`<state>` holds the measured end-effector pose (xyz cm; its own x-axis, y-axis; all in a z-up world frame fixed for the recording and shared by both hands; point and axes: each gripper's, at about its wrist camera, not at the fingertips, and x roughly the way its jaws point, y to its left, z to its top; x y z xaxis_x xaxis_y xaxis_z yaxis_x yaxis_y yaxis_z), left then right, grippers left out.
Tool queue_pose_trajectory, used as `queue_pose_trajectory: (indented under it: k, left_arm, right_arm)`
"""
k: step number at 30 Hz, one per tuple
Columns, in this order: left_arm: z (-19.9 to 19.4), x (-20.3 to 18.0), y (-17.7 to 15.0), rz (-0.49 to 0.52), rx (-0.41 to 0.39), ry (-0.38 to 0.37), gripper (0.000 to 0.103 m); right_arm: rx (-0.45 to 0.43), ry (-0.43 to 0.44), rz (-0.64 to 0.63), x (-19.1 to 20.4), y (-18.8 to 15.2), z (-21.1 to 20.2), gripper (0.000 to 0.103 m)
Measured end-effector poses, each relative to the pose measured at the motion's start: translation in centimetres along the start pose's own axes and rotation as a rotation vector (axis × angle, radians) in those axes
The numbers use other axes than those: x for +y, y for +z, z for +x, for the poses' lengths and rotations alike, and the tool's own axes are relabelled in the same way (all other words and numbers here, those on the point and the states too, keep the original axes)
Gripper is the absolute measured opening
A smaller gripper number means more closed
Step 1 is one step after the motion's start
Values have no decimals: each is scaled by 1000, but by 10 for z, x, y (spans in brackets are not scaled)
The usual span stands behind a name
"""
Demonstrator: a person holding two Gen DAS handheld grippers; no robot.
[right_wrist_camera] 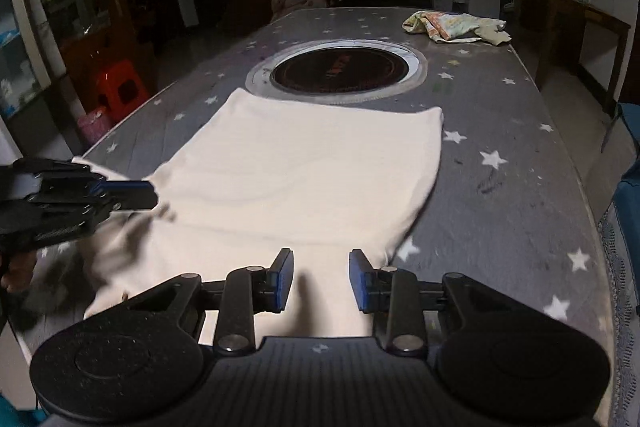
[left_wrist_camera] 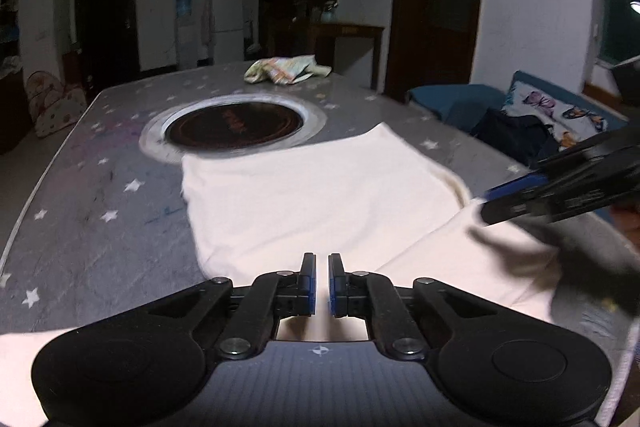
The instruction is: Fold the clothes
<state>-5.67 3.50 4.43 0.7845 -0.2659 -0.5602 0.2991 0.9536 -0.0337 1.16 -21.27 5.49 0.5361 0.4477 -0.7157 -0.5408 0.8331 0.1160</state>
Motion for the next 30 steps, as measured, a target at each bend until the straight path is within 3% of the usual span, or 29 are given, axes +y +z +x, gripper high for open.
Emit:
queue_pose_trajectory:
  k: [8,14,23,30]
  left_arm:
    - [-11,-15,-19,56,44,-87,10]
    - [-5,-17,-35,50,70,-82,10]
    - [-22,-11,-40,22,48,-55,14]
    - [-30,-9,-43,0,39,-51,21]
  right_arm:
    - [22,-16,-34,4,4,22,29]
    - [3,-10,-77,19,4,10,30]
    - [16,-5,-301,70,-18,15,31]
    - [-3,77,-396,106,-17,12,33]
